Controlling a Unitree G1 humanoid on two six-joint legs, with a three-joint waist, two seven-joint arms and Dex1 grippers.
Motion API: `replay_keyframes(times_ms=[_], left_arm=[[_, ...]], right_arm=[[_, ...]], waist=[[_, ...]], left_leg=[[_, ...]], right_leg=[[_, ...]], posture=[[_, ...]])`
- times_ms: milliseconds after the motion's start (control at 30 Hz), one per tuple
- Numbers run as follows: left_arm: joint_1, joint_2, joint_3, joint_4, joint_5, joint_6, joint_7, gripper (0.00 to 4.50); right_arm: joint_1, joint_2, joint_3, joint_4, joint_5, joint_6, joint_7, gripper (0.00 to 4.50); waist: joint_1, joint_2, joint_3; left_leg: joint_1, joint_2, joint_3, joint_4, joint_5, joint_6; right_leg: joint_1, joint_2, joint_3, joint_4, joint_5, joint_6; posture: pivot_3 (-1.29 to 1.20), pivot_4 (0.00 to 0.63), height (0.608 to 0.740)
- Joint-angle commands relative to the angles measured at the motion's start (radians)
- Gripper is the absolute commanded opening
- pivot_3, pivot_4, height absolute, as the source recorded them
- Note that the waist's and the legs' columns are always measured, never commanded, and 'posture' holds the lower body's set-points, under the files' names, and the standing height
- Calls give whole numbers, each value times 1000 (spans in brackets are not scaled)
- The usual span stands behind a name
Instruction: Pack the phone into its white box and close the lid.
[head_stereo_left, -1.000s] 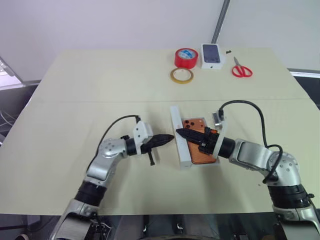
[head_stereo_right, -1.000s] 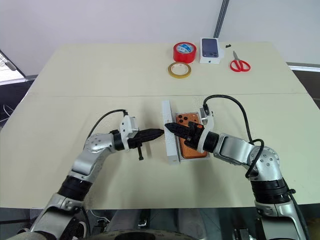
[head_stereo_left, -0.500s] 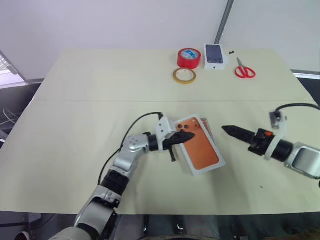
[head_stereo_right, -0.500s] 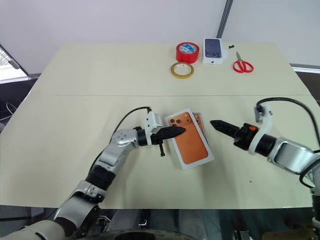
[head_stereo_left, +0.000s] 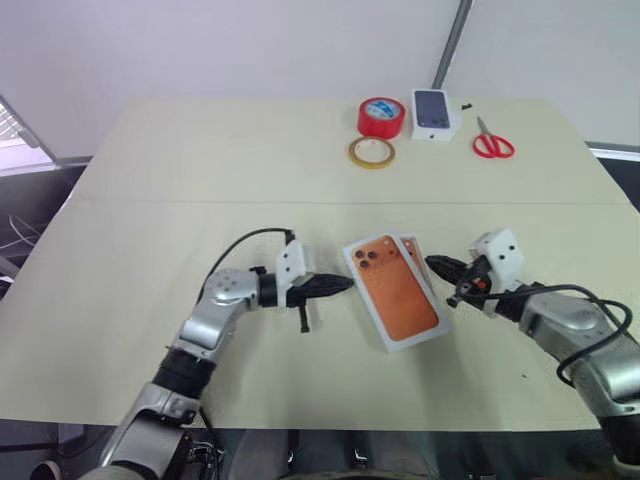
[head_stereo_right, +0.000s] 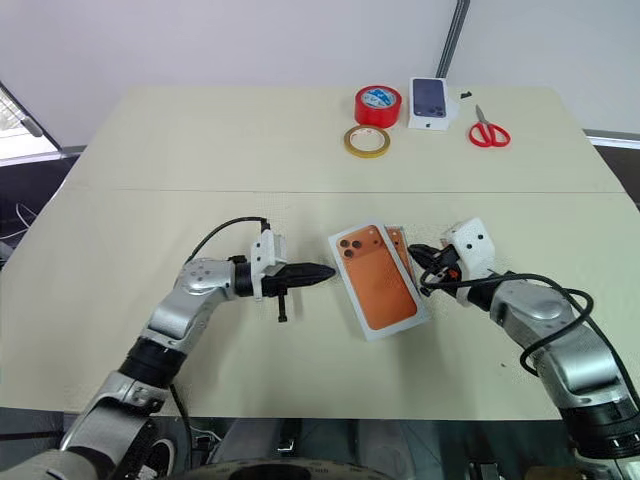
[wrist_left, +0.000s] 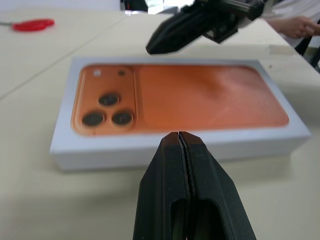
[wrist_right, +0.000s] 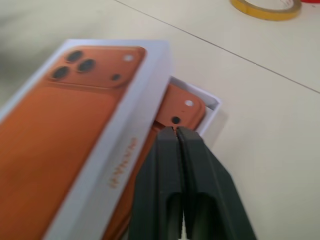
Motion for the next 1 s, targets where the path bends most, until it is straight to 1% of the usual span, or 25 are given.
replay_keyframes(times_ms=[33,100,200,333,500,667,867,1000], left_arm=[[6,-8,-21,0,39,-33,24,0],[12,-26,-32,32,59,-62,39,0],[11,-51,-32,52,53,-55,51,0],[-11,-73,-48,115,77,-76,52,0],[-67,-131,-41,196,101,-136,92,0],[-134,-192,-14,242,84,-128,135,0],[-147,-223,-32,267,97,-137,128,0],[-136,-219,-27,258,97,-133,128,0]], right_arm=[[-10,19,-11,-29,-16,11,34,42],[-6,23,-2,-33,-50,2,46,42],[-2,28,4,-40,-89,-8,58,42],[-14,45,-8,-50,-103,19,52,42],[-10,54,-13,-54,-129,23,52,42],[-11,61,-29,-49,-164,24,48,42],[-16,84,-48,-21,-199,25,43,42],[-11,99,-38,-25,-226,20,47,42]], waist=[[0,0,0],[-1,0,0],[-2,0,0],[-2,0,0],[0,0,0],[-1,0,0],[-2,0,0],[-1,0,0]], left_leg=[[0,0,0,0,0,0],[0,0,0,0,0,0],[0,0,0,0,0,0],[0,0,0,0,0,0],[0,0,0,0,0,0],[0,-1,0,0,0,0],[1,-1,0,0,0,0],[1,-1,0,0,0,0]], right_leg=[[0,0,0,0,0,0],[0,0,0,0,0,0],[0,0,0,0,0,0],[0,0,0,0,0,0],[0,0,0,0,0,0],[0,-1,0,0,0,0],[0,0,0,1,0,0],[0,0,0,1,0,0]], posture=[[0,150,740],[0,150,740],[0,150,740],[0,150,740],[0,150,740],[0,150,740],[0,150,740],[0,150,740]])
